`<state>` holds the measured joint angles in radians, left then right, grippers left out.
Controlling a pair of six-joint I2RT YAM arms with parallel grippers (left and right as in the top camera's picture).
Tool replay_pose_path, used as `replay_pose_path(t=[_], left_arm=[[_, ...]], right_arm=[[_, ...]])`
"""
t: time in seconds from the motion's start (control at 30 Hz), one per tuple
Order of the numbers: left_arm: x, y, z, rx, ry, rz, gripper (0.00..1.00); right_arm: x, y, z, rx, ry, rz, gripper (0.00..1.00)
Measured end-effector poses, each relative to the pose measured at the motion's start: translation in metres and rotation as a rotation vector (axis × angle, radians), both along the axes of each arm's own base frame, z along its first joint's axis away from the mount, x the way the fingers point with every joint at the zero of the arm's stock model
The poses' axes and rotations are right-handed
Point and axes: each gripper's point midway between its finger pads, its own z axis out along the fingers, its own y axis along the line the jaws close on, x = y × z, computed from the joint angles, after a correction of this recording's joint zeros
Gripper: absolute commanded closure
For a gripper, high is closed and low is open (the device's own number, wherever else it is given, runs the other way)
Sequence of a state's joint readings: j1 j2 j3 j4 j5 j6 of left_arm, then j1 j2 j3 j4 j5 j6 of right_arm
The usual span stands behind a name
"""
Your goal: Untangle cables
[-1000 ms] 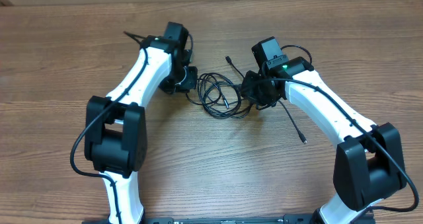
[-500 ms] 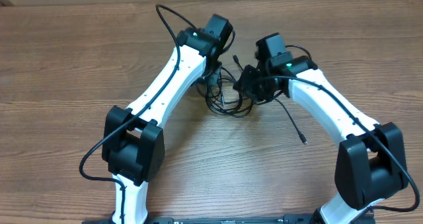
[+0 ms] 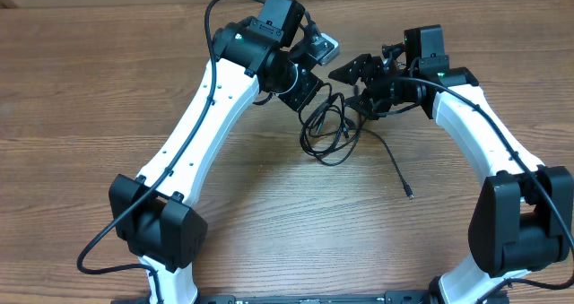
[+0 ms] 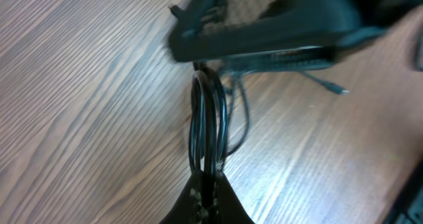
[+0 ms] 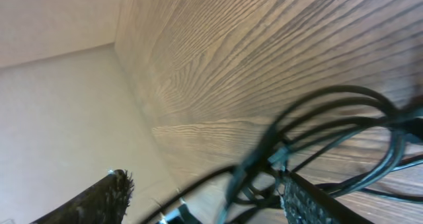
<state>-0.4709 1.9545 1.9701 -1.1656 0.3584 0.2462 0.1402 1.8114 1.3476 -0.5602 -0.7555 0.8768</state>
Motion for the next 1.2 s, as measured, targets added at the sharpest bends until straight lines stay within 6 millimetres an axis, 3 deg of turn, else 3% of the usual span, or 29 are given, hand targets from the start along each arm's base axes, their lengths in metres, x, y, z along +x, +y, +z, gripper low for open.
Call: replay_pose_path(t=[0.3, 0.43, 0.5, 0.63, 0.73, 0.83, 0.97, 1.2], left_arm=[[-0.008, -0.012, 0.01, -0.075, -0.001, -0.08, 0.96], [-0.009, -0.013, 0.01, -0.08, 0.002, -0.083, 0.96], [-0.009, -0.013, 0.01, -0.079, 0.005, -0.083, 0.96], [-0.013, -0.007, 0.005, -0.047, 0.023, -0.073, 0.96], [-0.012, -0.004, 0.004, -0.029, 0.021, -0.064, 0.96], [-0.009, 0.001, 0.001, 0.002, 0.01, -0.047, 0.96], [-0.007, 0.005, -0.001, 0.027, 0.005, -0.036, 0.96], [-0.007, 0.002, 0.001, 0.008, 0.001, -0.043, 0.96]], right_arm=[[-0.008, 0.005, -0.013, -0.043, 0.109, -0.069, 0.34], [-0.007, 0.004, -0.022, -0.095, 0.123, -0.103, 0.32], [-0.004, 0.002, -0.032, -0.113, 0.141, -0.122, 0.26], [-0.003, -0.001, -0.05, -0.137, 0.182, -0.135, 0.26], [-0.005, -0.002, -0.053, -0.145, 0.193, -0.137, 0.28], [-0.003, 0.003, -0.049, -0.128, 0.153, -0.099, 0.22], [-0.004, 0.011, -0.042, -0.088, 0.108, -0.03, 0.27], [-0.008, 0.013, -0.042, -0.073, 0.141, -0.037, 0.49]])
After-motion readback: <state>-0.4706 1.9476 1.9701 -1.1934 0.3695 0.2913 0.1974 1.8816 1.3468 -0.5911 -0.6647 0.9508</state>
